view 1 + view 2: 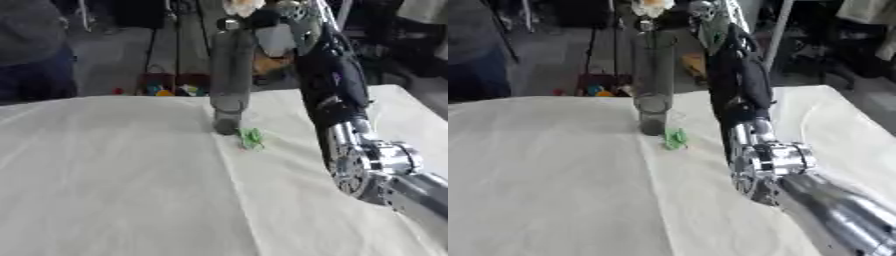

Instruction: Arrange flowers into the vase.

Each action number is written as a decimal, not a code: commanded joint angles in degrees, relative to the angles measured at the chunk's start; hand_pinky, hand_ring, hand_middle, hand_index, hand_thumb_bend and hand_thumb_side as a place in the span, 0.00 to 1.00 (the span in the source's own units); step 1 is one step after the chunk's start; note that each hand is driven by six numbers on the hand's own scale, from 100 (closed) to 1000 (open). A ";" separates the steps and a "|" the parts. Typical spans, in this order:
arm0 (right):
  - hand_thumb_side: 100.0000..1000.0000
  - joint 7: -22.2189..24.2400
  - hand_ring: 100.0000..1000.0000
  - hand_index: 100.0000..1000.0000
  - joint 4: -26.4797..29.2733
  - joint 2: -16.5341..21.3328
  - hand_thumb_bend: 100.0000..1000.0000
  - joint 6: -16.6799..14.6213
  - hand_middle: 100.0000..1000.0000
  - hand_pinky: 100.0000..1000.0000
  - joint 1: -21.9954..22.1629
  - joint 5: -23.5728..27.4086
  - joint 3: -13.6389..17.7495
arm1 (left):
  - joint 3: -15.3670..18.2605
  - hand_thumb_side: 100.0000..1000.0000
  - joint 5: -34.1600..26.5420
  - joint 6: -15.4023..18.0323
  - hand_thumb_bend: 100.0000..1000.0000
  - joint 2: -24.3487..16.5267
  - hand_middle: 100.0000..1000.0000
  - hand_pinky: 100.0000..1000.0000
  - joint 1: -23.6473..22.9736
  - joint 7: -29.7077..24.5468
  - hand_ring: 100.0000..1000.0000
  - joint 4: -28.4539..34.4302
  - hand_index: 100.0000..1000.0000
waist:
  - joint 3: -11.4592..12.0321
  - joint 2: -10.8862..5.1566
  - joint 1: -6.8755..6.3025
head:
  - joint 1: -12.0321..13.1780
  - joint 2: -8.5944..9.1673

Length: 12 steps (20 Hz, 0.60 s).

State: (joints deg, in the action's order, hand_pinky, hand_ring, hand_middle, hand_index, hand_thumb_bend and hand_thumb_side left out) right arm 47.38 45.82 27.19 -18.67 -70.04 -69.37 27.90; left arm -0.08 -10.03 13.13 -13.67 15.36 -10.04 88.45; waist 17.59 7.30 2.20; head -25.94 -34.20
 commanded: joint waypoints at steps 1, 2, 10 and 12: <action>0.97 4.58 1.00 0.99 -0.61 2.27 0.33 -4.58 1.00 1.00 -1.77 0.51 -0.52 | 0.42 0.83 0.11 0.17 0.74 -1.44 0.72 0.55 0.34 -0.11 0.64 0.61 0.80 | -0.14 -1.10 -0.13 | 0.13 -0.33; 0.97 4.59 1.00 0.99 -1.08 2.34 0.33 -4.56 1.00 1.00 -1.74 0.58 -0.63 | 0.43 0.83 0.12 0.17 0.74 -1.44 0.72 0.55 0.31 -0.12 0.64 0.60 0.80 | -0.15 -1.18 -0.10 | 0.13 -0.33; 1.00 4.59 1.00 0.99 -4.14 2.79 0.29 -4.76 1.00 1.00 -1.88 2.56 -1.64 | 0.50 0.83 0.14 0.12 0.74 -1.45 0.72 0.55 0.07 -0.17 0.64 0.55 0.80 | -0.42 -1.78 0.06 | 0.08 -0.56; 1.00 4.59 1.00 0.99 -4.60 2.93 0.29 -4.77 1.00 1.00 -1.96 3.23 -1.95 | 0.50 0.83 0.17 0.11 0.74 -1.46 0.72 0.55 0.04 -0.19 0.64 0.54 0.80 | -0.49 -1.87 0.11 | 0.08 -0.61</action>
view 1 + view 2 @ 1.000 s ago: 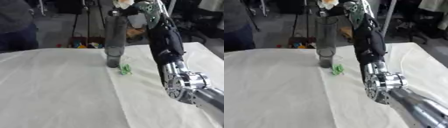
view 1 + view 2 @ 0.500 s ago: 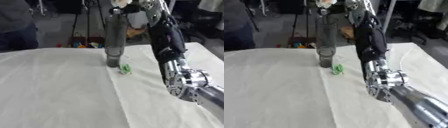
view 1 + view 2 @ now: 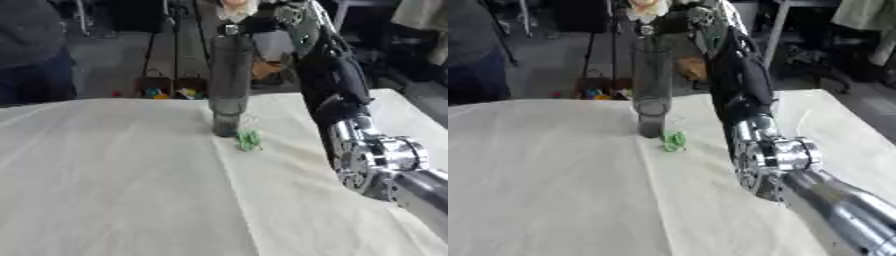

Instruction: Arrange flowers into the vase.

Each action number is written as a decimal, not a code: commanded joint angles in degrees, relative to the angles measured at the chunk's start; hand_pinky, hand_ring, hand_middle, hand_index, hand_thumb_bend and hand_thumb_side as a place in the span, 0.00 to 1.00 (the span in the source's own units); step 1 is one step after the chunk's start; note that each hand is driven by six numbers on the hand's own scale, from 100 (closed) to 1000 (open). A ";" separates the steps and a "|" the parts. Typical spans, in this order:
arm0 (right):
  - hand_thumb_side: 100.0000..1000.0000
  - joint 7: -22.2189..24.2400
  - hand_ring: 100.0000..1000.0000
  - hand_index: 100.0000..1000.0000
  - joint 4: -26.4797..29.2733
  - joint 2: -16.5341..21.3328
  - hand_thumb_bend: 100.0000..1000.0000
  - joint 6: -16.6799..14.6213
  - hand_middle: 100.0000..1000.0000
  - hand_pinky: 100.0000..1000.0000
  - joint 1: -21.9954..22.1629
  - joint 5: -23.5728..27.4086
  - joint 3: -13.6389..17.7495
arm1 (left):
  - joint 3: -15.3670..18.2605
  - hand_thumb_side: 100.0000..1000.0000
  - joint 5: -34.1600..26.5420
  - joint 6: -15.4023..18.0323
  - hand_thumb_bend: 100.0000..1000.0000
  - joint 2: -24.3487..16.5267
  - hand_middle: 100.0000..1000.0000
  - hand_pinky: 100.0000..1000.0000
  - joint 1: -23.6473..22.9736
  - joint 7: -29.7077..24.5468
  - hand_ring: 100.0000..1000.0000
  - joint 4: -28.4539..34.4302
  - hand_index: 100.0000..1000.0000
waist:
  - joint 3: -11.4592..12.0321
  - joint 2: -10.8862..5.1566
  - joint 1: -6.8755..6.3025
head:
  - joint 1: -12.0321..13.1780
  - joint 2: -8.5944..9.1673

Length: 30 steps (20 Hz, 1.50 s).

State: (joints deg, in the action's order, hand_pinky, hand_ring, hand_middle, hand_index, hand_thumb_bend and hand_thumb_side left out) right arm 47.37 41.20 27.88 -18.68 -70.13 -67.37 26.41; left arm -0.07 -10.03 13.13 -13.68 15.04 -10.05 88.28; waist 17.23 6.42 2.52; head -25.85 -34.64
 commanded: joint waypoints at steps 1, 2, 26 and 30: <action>1.00 4.60 1.00 0.99 -0.11 2.30 0.29 -4.73 1.00 1.00 -1.90 1.44 -0.57 | 0.49 0.83 0.17 0.10 0.74 -1.45 0.72 0.55 0.35 -0.19 0.64 0.71 0.80 | -0.14 -1.00 -0.21 | -0.01 -0.18; 1.00 4.60 1.00 0.97 -0.34 2.28 0.23 -4.75 1.00 1.00 -1.98 1.86 -0.65 | 0.48 0.83 0.19 0.09 0.74 -1.44 0.72 0.55 0.28 -0.21 0.64 0.68 0.80 | -0.25 -1.16 -0.14 | -0.01 -0.21; 1.00 4.60 1.00 0.91 -6.56 1.76 0.00 -3.26 1.00 1.00 -1.59 7.96 -3.23 | 0.62 0.83 0.25 0.03 0.74 -1.27 0.72 0.55 -0.55 -0.16 0.65 0.57 0.80 | -1.04 -3.12 0.14 | 0.13 -0.43; 1.00 4.60 1.00 0.91 -7.25 1.78 0.00 -2.77 1.00 1.00 -1.56 8.52 -3.25 | 0.65 0.83 0.25 0.01 0.74 -1.27 0.72 0.55 -0.56 -0.13 0.65 0.57 0.80 | -1.00 -3.13 0.03 | 0.16 -0.51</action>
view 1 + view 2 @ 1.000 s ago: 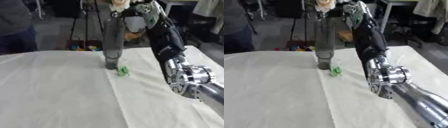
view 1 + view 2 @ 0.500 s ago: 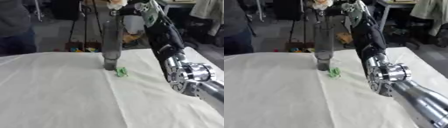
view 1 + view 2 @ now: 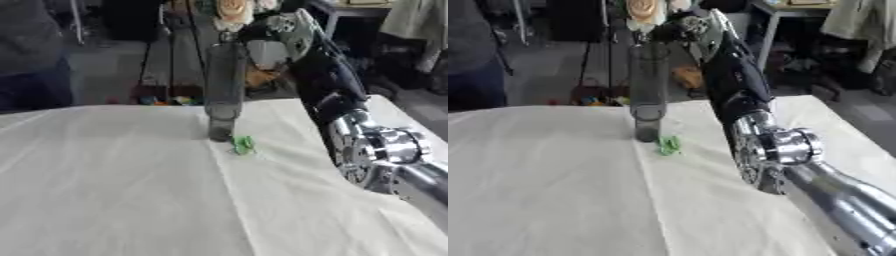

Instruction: Arrange flowers into the vase.

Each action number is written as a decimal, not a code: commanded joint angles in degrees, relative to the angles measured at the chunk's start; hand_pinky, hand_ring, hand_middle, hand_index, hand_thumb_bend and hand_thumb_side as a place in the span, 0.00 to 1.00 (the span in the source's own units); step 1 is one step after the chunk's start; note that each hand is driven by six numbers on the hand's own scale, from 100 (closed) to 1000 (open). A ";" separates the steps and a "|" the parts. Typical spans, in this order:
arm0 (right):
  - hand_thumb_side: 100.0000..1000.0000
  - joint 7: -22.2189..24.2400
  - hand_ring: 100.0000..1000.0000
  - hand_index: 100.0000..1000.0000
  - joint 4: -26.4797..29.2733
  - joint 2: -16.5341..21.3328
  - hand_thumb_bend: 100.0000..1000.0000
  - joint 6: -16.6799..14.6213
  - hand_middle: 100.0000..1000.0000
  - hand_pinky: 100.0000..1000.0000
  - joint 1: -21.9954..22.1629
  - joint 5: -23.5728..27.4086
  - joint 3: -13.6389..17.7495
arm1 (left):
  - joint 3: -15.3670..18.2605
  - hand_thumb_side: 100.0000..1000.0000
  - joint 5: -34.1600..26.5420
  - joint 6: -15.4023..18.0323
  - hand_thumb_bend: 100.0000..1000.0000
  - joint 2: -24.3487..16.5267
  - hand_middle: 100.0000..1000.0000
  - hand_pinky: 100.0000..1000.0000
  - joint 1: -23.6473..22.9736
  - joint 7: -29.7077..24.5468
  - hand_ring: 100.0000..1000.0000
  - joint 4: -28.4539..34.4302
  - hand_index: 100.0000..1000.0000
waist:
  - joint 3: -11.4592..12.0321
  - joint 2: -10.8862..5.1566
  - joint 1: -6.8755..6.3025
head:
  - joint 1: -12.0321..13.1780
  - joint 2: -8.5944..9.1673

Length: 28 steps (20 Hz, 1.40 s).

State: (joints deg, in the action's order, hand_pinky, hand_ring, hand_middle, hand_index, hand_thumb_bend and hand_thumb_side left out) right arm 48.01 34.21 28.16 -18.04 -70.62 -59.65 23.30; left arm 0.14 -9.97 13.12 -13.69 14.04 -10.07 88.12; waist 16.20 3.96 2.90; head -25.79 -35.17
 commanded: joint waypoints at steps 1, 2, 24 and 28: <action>1.00 3.96 1.00 0.91 -0.32 1.45 0.00 -3.27 1.00 1.00 -1.12 1.02 -0.14 | 0.43 0.83 0.19 0.01 0.74 -1.25 0.72 0.55 0.43 -0.10 0.65 0.72 0.80 | 0.00 -0.72 -0.36 | 0.12 0.02; 1.00 3.96 1.00 0.91 -0.43 1.35 0.00 -3.14 1.00 1.00 -1.16 1.32 -0.12 | 0.42 0.83 0.20 0.00 0.74 -1.23 0.72 0.55 0.40 -0.10 0.65 0.71 0.80 | -0.05 -0.77 -0.37 | 0.13 -0.03; 1.00 3.96 1.00 0.88 -5.30 0.32 0.00 -1.20 1.00 1.00 -1.11 7.20 -2.24 | 0.37 0.82 0.38 -0.01 0.75 -0.83 0.72 0.54 -0.42 -0.12 0.65 0.20 0.80 | 0.10 -2.91 -0.04 | 0.47 -0.29; 1.00 3.96 1.00 0.90 -4.59 0.28 0.00 -1.14 1.00 1.00 -1.09 7.07 -1.80 | 0.38 0.83 0.37 0.01 0.75 -0.86 0.71 0.54 -0.27 -0.12 0.65 0.22 0.80 | 0.58 -2.35 -0.06 | 0.54 0.04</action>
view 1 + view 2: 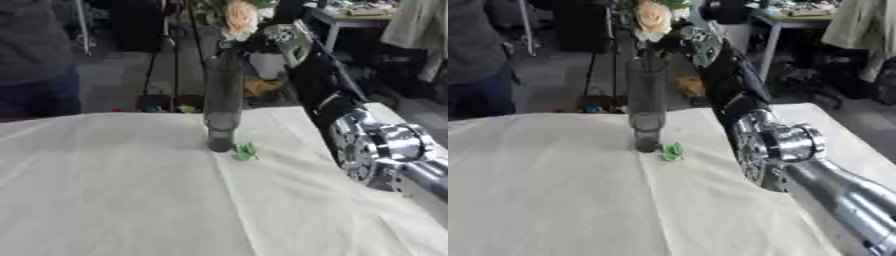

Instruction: Arrange flowers into the vase.

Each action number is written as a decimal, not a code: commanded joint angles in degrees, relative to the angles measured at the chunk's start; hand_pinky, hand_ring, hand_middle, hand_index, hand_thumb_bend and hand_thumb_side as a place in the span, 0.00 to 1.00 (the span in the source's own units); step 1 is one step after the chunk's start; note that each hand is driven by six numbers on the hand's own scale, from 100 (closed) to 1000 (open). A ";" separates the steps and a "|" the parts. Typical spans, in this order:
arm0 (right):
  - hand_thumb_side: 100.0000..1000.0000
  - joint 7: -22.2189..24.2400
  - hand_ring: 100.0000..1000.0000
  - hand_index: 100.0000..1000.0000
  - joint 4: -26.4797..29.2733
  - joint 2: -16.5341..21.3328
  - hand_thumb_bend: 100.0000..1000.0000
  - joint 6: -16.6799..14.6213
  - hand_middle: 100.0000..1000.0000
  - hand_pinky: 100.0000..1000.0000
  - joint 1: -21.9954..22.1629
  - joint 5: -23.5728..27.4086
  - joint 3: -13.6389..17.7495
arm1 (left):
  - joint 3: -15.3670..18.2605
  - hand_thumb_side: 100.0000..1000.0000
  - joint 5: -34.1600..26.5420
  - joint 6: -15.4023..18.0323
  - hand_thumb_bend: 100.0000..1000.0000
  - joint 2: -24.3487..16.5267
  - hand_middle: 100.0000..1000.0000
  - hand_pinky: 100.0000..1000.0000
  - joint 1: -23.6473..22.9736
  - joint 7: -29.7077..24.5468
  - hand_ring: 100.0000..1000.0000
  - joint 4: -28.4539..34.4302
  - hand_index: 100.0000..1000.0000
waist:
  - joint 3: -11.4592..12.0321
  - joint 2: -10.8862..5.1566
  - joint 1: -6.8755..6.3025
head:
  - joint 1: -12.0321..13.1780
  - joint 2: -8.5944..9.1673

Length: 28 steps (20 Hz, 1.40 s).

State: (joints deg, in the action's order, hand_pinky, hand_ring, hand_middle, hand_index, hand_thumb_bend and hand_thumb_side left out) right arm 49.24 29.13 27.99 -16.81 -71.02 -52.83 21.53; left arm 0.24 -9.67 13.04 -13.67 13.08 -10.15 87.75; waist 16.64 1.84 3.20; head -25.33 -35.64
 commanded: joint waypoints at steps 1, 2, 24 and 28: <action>1.00 2.73 1.00 0.90 0.78 0.45 0.00 -2.32 1.00 1.00 -0.66 0.14 0.11 | 0.30 0.83 0.06 0.11 0.75 -0.91 0.71 0.54 0.72 -0.02 0.65 0.60 0.80 | 0.21 -0.09 -0.39 | 0.08 0.56; 1.00 2.73 1.00 0.91 1.01 0.43 0.00 -2.27 1.00 1.00 -0.62 -0.03 0.23 | 0.32 0.83 0.05 0.11 0.75 -0.94 0.71 0.54 0.74 0.00 0.65 0.61 0.80 | 0.26 0.02 -0.42 | 0.08 0.57; 1.00 2.73 1.00 1.00 6.70 -0.51 0.15 -3.45 1.00 1.00 -0.91 -3.15 2.43 | 0.33 0.83 0.01 0.15 0.75 -1.03 0.71 0.54 0.75 0.09 0.65 0.55 0.80 | 0.27 0.77 -0.56 | 0.12 0.67; 0.98 2.73 1.00 1.00 7.46 -0.46 0.20 -3.59 1.00 1.00 -0.83 -4.35 2.70 | 0.40 0.83 0.05 0.17 0.75 -1.05 0.71 0.54 0.66 0.18 0.65 0.50 0.80 | 0.30 0.78 -0.49 | 0.21 0.73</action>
State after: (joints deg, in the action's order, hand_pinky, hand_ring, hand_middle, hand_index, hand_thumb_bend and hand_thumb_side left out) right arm 48.95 34.90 26.41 -17.10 -70.30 -56.59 23.85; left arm 0.26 -9.67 13.12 -13.67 13.11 -10.05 87.74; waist 16.91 3.25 2.93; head -25.28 -35.59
